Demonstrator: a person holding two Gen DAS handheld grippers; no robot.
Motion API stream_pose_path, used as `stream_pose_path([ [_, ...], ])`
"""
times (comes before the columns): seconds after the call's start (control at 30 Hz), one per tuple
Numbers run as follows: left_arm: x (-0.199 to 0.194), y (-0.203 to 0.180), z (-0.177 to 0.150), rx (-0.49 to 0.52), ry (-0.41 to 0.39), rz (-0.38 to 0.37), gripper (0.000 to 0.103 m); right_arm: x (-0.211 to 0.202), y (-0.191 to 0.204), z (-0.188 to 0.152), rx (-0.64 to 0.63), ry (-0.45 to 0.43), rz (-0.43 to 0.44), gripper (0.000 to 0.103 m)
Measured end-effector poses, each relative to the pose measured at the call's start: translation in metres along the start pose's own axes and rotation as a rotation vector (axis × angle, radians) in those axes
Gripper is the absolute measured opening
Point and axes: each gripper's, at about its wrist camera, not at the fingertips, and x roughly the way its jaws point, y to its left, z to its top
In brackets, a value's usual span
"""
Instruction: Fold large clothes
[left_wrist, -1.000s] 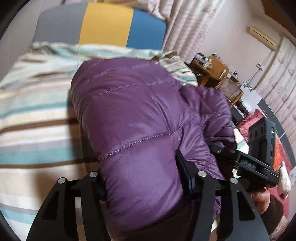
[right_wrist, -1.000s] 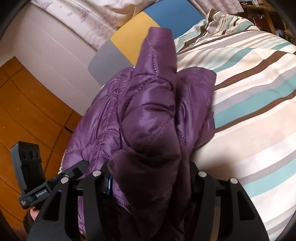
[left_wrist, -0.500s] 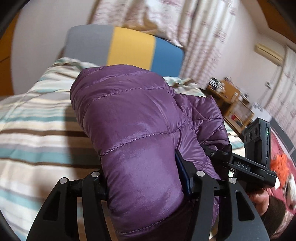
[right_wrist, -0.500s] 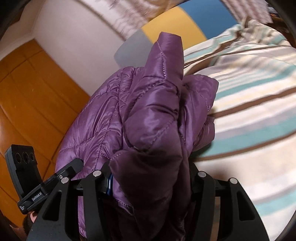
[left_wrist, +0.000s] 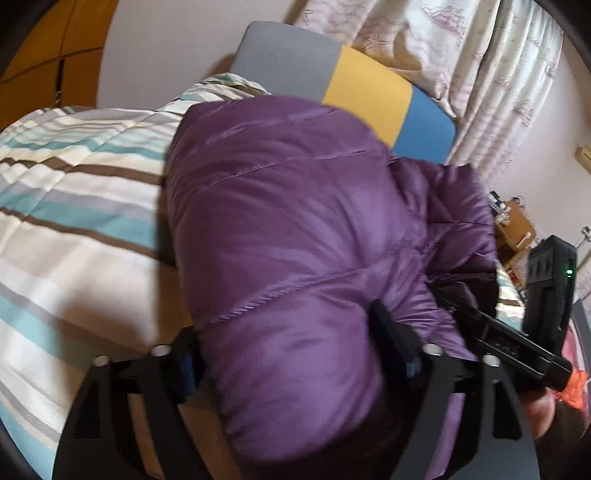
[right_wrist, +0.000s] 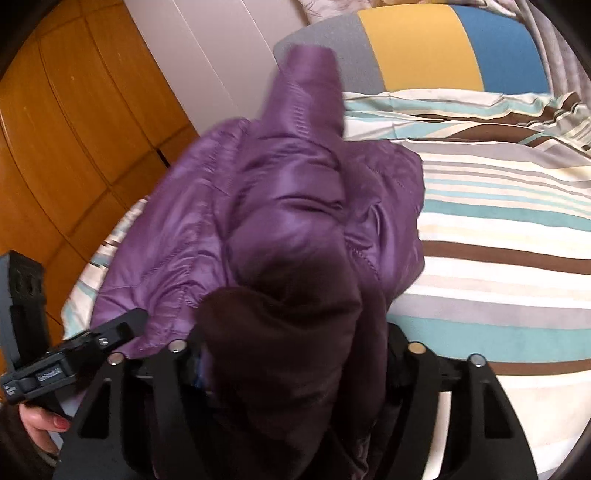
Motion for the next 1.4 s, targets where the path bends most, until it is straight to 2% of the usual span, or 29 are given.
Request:
stream_pose_path([
  [0.07, 0.002, 0.004, -0.004, -0.014, -0.002, -0.004, 0.089, 0.005, -0.005, 0.004, 0.020, -0.002, -0.007, 0.073],
  [0.1, 0.001, 0.005, -0.006, -0.026, -0.003, 0.000, 0.090, 0.005, -0.008, 0.004, 0.036, 0.002, -0.010, 0.078],
  [0.2, -0.007, 0.008, -0.005, -0.065, 0.008, 0.015, 0.096, -0.008, -0.016, 0.007, 0.084, -0.015, -0.020, 0.087],
  [0.3, -0.022, 0.004, 0.003, -0.109, 0.017, 0.069, 0.099, -0.035, -0.015, 0.003, 0.096, -0.083, -0.049, 0.087],
  [0.37, -0.038, -0.003, 0.011, -0.127, -0.022, 0.122, 0.099, -0.061, -0.019, 0.008, 0.117, -0.157, -0.077, 0.087],
  [0.43, -0.049, -0.011, 0.024, -0.117, -0.073, 0.144, 0.099, -0.078, -0.019, 0.020, 0.125, -0.218, -0.101, 0.087],
  [0.5, -0.049, -0.022, 0.043, -0.088, -0.094, 0.161, 0.099, -0.086, -0.012, 0.042, 0.102, -0.253, -0.123, 0.080],
  [0.57, -0.039, -0.037, 0.067, -0.048, -0.104, 0.188, 0.099, -0.081, -0.002, 0.062, 0.068, -0.240, -0.137, 0.075],
  [0.63, -0.020, -0.047, 0.089, -0.009, -0.098, 0.230, 0.099, -0.057, 0.010, 0.089, 0.019, -0.211, -0.149, 0.069],
  [0.73, 0.012, -0.048, 0.103, 0.012, -0.039, 0.301, 0.099, -0.027, 0.028, 0.088, -0.032, -0.163, -0.187, 0.064],
  [0.83, 0.043, -0.038, 0.100, 0.014, 0.025, 0.354, 0.099, 0.012, 0.027, 0.077, -0.039, -0.091, -0.224, 0.060],
  [0.93, 0.052, -0.029, 0.089, 0.000, 0.005, 0.347, 0.100, 0.037, 0.014, 0.069, -0.017, -0.049, -0.231, 0.060],
  [1.17, 0.071, -0.033, 0.081, 0.038, 0.016, 0.375, 0.100, 0.057, -0.002, 0.049, -0.068, -0.067, -0.265, 0.059],
  [1.4, 0.074, -0.033, 0.077, 0.049, -0.002, 0.388, 0.100, 0.061, -0.007, 0.047, -0.059, -0.066, -0.261, 0.060],
])
